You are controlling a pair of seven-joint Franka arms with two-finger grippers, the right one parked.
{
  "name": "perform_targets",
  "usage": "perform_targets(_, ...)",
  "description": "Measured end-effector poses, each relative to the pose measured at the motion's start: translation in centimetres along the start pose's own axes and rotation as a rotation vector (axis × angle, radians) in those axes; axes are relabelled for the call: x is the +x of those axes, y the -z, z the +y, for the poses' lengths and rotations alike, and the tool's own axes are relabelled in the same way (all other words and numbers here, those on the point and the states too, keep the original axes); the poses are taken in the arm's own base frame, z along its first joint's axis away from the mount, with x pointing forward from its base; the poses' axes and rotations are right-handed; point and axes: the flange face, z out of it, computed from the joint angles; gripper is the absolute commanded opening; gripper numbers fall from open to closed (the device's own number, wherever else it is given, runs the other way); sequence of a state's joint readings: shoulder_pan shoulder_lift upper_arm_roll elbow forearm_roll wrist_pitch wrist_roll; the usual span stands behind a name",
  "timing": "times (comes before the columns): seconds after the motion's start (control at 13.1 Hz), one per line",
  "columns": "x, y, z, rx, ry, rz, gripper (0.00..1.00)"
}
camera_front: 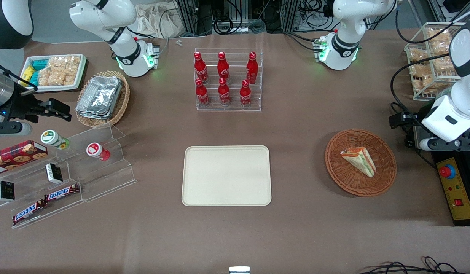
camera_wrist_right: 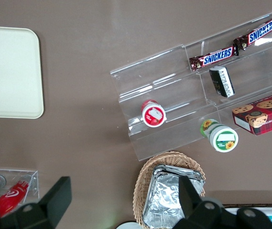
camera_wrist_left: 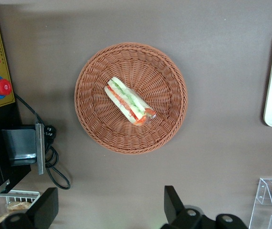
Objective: Place sandwich from basket to tray
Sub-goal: 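Move the left gripper down over the wrapped sandwich in the wicker basket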
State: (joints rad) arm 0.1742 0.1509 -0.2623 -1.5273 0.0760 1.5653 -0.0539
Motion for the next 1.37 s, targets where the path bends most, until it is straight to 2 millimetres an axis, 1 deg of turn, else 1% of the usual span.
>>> perform_targets(0.23,0.1,-0.1,-0.1,-0.001,0.001,-0.002,1.00)
perform_targets(0.38,0.4,-0.6,-0.2,-0.002,0.026,-0.011,1.00)
perform_targets(0.61,1.8,-2.5,-0.3,-0.010,0.294,-0.005,1.00)
perform_targets(0.68,2.4,-3.8,-0.3,-0.016,0.369,0.009,1.00)
perform_targets(0.84,3.4,-7.4,-0.2,-0.029,0.502,0.037,1.00)
perform_targets(1.07,4.1,-14.6,-0.4,-0.054,0.638,0.081,1.00)
perform_targets(1.22,3.8,-19.5,-0.2,-0.052,0.710,0.083,1.00)
perform_targets(1.29,3.5,-21.5,-0.1,-0.038,0.726,0.067,1.00)
perform_targets(1.37,3.3,-23.1,0.0,-0.029,0.738,0.048,1.00)
